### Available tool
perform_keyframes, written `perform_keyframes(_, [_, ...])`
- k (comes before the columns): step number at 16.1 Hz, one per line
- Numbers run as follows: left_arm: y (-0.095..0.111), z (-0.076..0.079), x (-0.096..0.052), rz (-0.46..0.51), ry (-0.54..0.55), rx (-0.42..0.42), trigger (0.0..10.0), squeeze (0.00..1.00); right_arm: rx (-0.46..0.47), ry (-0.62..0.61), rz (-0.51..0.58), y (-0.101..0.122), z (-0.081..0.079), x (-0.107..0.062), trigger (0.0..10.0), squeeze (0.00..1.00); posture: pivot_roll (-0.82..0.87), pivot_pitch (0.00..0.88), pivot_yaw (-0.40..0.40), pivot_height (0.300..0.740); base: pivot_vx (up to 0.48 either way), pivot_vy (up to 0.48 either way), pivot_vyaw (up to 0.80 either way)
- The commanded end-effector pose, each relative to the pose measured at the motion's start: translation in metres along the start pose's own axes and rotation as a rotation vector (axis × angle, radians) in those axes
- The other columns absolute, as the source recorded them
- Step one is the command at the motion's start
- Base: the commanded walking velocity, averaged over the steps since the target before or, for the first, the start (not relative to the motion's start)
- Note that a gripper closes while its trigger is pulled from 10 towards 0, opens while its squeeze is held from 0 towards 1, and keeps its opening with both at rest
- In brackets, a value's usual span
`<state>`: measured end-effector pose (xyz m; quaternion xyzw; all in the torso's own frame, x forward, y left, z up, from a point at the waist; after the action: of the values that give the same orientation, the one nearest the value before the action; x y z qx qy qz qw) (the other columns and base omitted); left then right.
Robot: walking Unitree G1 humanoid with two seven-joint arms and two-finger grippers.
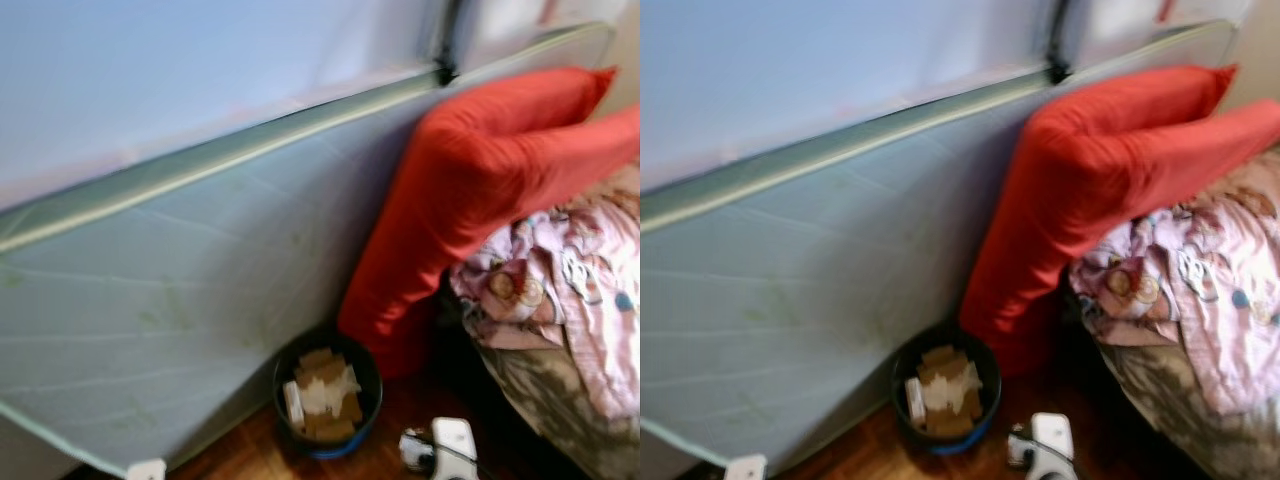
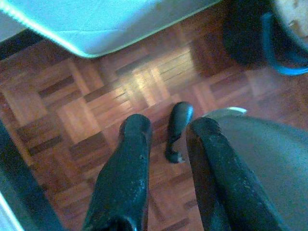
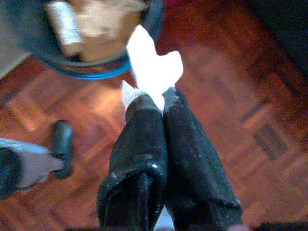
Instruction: Clean up the room
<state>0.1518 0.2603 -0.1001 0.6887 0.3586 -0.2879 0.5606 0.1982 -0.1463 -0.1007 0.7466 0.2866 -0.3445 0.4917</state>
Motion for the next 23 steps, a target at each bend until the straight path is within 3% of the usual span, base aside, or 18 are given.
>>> perform_keyframes(1, [-0.0059, 0.0034, -0.001, -0.022, -0.011, -0.004, 10.0, 0.0, 0.001, -0.012, 0.002, 0.0012, 0.0052, -0.0007, 10.0, 0.0, 0.17, 0.094, -0.054, 0.74, 0.0, 0.0, 0.0])
perform_keyframes(4, [-0.0059, 0.004, -0.0008, -0.025, -0.012, -0.006, 10.0, 0.0, -0.017, -0.002, 0.01, 0.0029, 0.0048, -0.0007, 10.0, 0.0, 0.17, 0.094, -0.057, 0.74, 0.0, 0.0, 0.0])
perform_keyframes(14, [-0.006, 0.0055, -0.0008, -0.023, -0.019, -0.005, 10.0, 0.0, -0.023, 0.003, 0.012, 0.0055, 0.0041, -0.0002, 10.0, 0.0, 0.16, 0.068, -0.057, 0.74, 0.0, 0.0, 0.74])
perform_keyframes(19, [-0.0047, 0.0064, -0.0005, -0.016, -0.02, -0.011, 10.0, 0.0, -0.025, 0.004, 0.009, 0.0062, 0.0041, -0.0001, 10.0, 0.0, 0.16, 0.056, -0.062, 0.74, 0.0, 0.0, 0.0])
perform_keyframes(23, [-0.0033, 0.0062, -0.0003, -0.009, -0.014, -0.02, 10.0, 0.0, -0.028, 0.008, 0.015, 0.008, 0.0028, 0.0003, 10.0, 0.0, 0.16, 0.06, -0.067, 0.74, 0.0, 0.0, 0.8])
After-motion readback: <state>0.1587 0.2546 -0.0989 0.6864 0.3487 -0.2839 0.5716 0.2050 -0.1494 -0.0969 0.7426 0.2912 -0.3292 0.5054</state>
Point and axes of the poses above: a point about 5 cm out from each wrist's last joint towards the gripper, its own x axis pointing out of the wrist towards the gripper, its own y axis along the axis of the wrist's last joint, z = x × y, the point moved 2 cm from there along x, pointing out of the wrist towards the gripper, and after that the axes turned 15 degrees about x, right-handed, at the moved point
